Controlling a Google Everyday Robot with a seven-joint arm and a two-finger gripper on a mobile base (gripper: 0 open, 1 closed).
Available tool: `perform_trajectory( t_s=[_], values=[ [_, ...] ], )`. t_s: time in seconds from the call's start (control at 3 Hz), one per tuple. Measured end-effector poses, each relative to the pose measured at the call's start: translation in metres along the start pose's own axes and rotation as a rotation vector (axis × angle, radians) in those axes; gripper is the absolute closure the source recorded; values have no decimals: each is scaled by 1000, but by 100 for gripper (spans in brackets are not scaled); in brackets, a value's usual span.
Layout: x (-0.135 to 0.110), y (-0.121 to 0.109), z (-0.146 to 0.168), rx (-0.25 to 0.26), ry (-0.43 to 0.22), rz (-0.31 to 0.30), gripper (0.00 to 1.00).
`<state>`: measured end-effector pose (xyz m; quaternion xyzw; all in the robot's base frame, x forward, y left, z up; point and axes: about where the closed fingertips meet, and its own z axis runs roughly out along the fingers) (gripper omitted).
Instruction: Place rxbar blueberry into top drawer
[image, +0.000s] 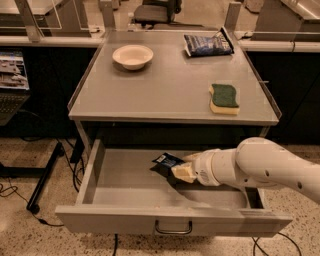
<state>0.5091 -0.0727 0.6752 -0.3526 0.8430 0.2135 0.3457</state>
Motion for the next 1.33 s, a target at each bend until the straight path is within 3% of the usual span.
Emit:
perform_trajectory(
  t_s=[0.33, 0.67, 1.33],
  values=[
    [0, 0, 0, 0, 0, 0, 29],
    [0, 0, 0, 0, 0, 0, 5],
    [0, 0, 0, 0, 0, 0, 0]
  ],
)
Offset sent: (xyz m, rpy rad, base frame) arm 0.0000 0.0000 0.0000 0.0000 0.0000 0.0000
